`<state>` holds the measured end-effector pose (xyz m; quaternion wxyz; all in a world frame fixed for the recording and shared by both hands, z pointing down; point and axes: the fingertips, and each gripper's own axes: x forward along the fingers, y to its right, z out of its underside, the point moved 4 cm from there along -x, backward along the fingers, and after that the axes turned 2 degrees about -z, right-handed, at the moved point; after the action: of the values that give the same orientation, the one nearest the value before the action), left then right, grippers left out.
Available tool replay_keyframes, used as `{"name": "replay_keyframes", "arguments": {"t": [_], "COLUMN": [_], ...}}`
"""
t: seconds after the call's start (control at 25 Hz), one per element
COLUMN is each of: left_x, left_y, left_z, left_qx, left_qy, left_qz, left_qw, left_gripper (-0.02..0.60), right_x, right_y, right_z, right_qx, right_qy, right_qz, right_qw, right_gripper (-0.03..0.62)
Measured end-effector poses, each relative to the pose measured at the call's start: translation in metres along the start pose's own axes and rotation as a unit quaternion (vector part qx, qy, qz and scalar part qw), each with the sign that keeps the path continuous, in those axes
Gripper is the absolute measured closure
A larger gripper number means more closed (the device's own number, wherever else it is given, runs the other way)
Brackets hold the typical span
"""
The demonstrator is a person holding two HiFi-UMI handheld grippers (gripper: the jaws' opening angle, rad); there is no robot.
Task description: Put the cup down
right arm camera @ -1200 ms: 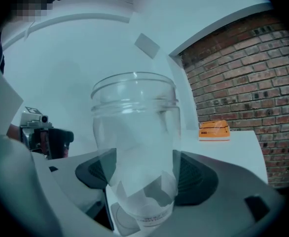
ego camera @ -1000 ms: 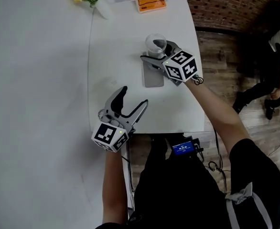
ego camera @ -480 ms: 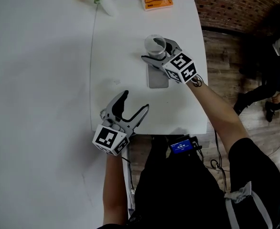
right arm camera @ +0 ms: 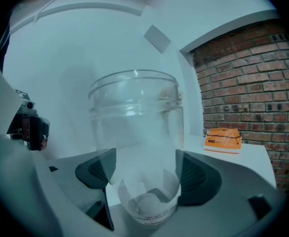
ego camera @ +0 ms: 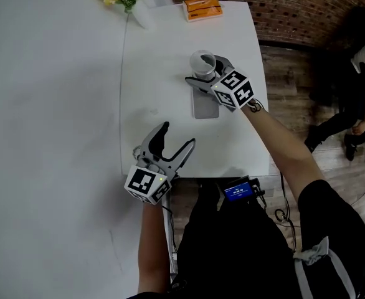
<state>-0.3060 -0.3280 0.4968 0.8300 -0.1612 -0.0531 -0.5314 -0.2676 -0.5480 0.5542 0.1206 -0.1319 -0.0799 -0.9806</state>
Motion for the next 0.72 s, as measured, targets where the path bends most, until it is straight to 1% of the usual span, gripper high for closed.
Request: {"name": "replay_keyframes", "arguments": {"t": [0.08, 0.16, 0.2, 0.36, 0.52, 0.64, 0.72], "left_x": [-0.002, -0.005, -0.006, -0.01, -0.02, -0.027, -0.031], "left_y": [0.001, 0.0, -0.001, -0.002, -0.004, -0.002, 0.0], "left_z": [0.0, 0.001, 0.002, 0.006, 0.014, 0.016, 0.019], "left_qx": [-0.002, -0.003, -0.004, -0.007, -0.015, -0.017, -0.02], "left_qy": [0.004, 0.005, 0.006, 0.01, 0.011, 0.008, 0.007], "left_qz": [0.0, -0.001, -0.002, 0.001, -0.001, -0.006, -0.009], "left_qw": [1.0, 1.0, 1.0, 0.9999, 0.9998, 0.9998, 0.9997], "left_gripper": [0.225, 0.225, 0.225, 0.225, 0.225, 0.225, 0.225], "right_x": [-0.004, -0.006, -0.006, -0.016, -0.049, -0.085, -0.11], "right_y": [0.001, 0.003, 0.004, 0.006, -0.005, -0.018, -0.025], "right_z": [0.002, 0.005, 0.006, 0.016, 0.043, 0.064, 0.076], "right_qx": [0.004, 0.018, 0.023, 0.037, 0.062, 0.102, 0.152], "right_qy": [-0.011, -0.017, -0.02, -0.027, -0.041, -0.039, -0.023], "right_qz": [-0.001, -0.001, 0.001, 0.018, 0.036, 0.046, 0.048], "right_qw": [1.0, 1.0, 1.0, 0.999, 0.997, 0.993, 0.987], "right_gripper": [0.215, 0.18, 0.174, 0.174, 0.174, 0.174, 0.175]}}
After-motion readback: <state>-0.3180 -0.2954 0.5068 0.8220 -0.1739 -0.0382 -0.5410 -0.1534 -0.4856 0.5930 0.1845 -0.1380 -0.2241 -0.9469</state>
